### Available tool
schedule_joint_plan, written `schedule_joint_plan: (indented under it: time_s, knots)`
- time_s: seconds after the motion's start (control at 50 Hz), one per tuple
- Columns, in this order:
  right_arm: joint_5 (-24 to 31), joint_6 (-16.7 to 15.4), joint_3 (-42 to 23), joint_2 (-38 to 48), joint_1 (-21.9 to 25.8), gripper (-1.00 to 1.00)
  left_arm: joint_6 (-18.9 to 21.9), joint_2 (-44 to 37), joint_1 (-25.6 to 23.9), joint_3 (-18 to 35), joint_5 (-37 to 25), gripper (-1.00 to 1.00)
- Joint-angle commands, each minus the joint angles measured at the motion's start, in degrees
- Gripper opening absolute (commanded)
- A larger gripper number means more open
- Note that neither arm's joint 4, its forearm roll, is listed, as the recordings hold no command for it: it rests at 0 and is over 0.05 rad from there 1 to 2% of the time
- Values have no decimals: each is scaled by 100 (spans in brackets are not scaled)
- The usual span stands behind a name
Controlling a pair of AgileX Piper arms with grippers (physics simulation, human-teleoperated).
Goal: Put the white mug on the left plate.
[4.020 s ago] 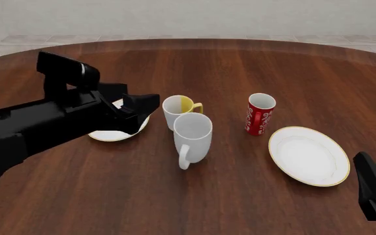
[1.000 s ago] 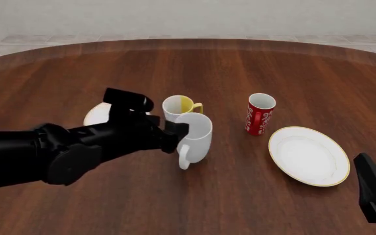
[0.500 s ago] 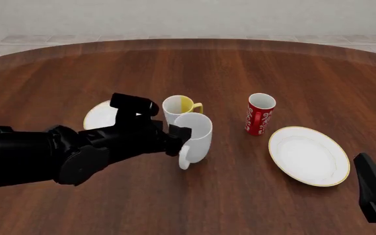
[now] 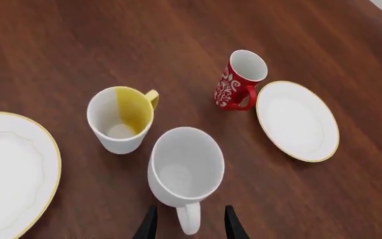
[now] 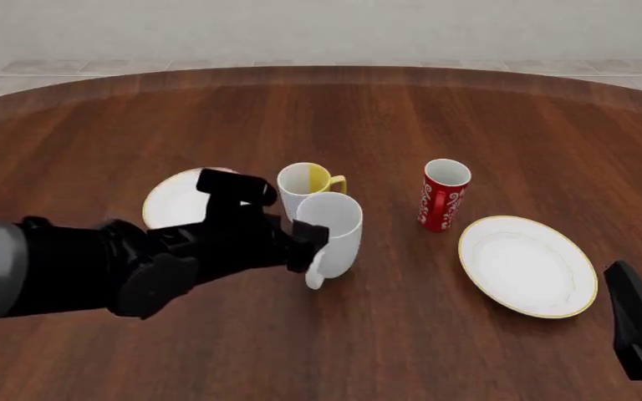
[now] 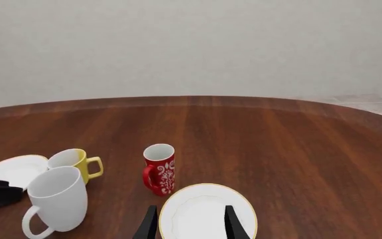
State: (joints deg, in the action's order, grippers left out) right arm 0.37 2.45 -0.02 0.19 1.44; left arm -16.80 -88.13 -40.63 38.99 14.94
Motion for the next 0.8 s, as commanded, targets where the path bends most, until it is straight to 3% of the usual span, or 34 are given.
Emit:
schedule_joint_plan:
  time_s: [0.02, 0.8]
  knots:
    - [2, 4, 0, -8, -3, 100, -45, -135, -21, -8, 68, 100]
    - [-5, 2, 0, -13, -12, 100, -142, -490, -47, 2, 201, 100]
